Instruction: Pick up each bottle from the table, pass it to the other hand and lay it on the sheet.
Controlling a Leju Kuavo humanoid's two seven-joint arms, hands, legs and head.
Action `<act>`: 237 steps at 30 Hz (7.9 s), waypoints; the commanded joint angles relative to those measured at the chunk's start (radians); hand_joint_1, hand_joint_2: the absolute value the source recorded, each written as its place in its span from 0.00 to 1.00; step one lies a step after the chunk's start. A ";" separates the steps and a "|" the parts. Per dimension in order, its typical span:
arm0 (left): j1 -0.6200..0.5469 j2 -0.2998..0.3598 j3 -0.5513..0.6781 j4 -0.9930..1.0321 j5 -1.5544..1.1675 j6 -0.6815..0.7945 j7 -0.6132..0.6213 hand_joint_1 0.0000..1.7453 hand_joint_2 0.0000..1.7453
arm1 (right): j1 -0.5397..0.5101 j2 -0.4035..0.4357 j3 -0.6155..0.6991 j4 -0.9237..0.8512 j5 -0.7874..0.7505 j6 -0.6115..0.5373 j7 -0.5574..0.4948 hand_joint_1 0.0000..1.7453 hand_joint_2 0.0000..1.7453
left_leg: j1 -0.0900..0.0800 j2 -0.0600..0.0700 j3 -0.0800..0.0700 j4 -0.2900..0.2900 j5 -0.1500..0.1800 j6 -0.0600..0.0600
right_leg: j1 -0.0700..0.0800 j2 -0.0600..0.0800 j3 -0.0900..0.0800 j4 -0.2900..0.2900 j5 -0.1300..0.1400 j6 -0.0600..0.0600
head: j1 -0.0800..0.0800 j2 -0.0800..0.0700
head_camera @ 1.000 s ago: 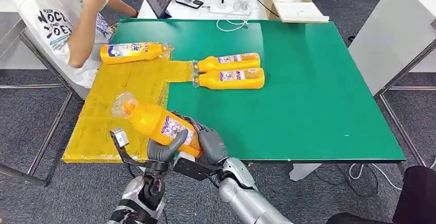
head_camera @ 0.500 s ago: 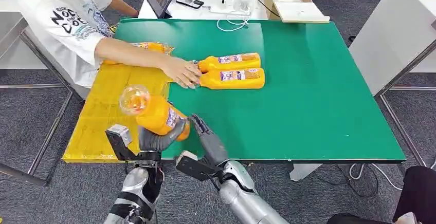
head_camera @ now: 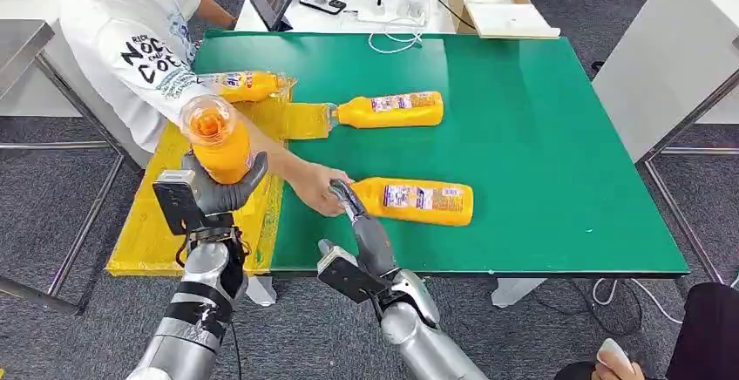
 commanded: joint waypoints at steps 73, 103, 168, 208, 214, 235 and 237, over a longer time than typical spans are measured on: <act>-0.271 0.120 0.455 0.783 -0.908 -0.321 0.198 0.00 0.00 | 0.048 -0.009 -0.051 -0.231 -0.200 -0.096 -0.094 0.00 0.00 | 0.000 -0.005 0.017 -0.003 0.002 -0.001 | 0.001 -0.005 0.018 -0.002 0.000 -0.003 | 0.000 0.000; 0.081 0.067 0.026 0.031 -0.058 0.192 0.000 0.00 1.00 | -0.158 -0.347 -0.111 0.131 0.236 0.260 0.395 0.00 1.00 | -0.001 -0.004 0.009 -0.001 0.002 0.001 | 0.001 -0.007 0.011 -0.002 0.000 -0.005 | 0.000 0.000; -0.008 0.021 -0.019 0.245 -0.001 0.131 0.000 0.00 1.00 | -0.192 -0.283 -0.094 0.356 0.091 0.276 0.199 1.00 1.00 | 0.001 0.000 0.009 -0.001 0.004 0.000 | 0.003 -0.001 0.008 -0.002 0.006 -0.005 | 0.000 0.000; -0.015 -0.030 0.182 0.348 0.219 -0.202 0.056 0.00 1.00 | 0.141 -0.089 -0.410 -0.415 -0.050 -0.256 -0.034 1.00 1.00 | 0.001 0.000 -0.001 -0.001 0.005 0.000 | 0.002 -0.001 -0.002 -0.001 0.005 -0.005 | 0.000 0.000; 0.021 -0.040 0.079 0.256 0.404 -0.620 0.233 0.00 1.00 | 0.166 -0.104 -0.370 -0.410 -0.007 -0.231 -0.089 1.00 1.00 | 0.000 0.000 0.000 0.000 0.003 0.000 | 0.002 -0.002 0.001 -0.001 0.004 -0.005 | 0.000 0.000; 0.140 -0.007 -0.132 -0.020 0.613 -0.846 0.298 0.00 1.00 | 0.180 -0.088 -0.276 -0.260 0.029 -0.163 -0.132 1.00 1.00 | 0.001 0.002 0.002 -0.002 0.002 0.000 | 0.002 0.001 0.002 -0.002 0.004 -0.006 | 0.000 0.000; 0.140 -0.007 -0.132 -0.020 0.613 -0.846 0.298 0.00 1.00 | 0.180 -0.088 -0.276 -0.260 0.029 -0.163 -0.132 1.00 1.00 | 0.001 0.002 -0.001 -0.001 0.003 0.000 | 0.003 0.001 -0.001 -0.002 0.005 -0.005 | 0.000 0.000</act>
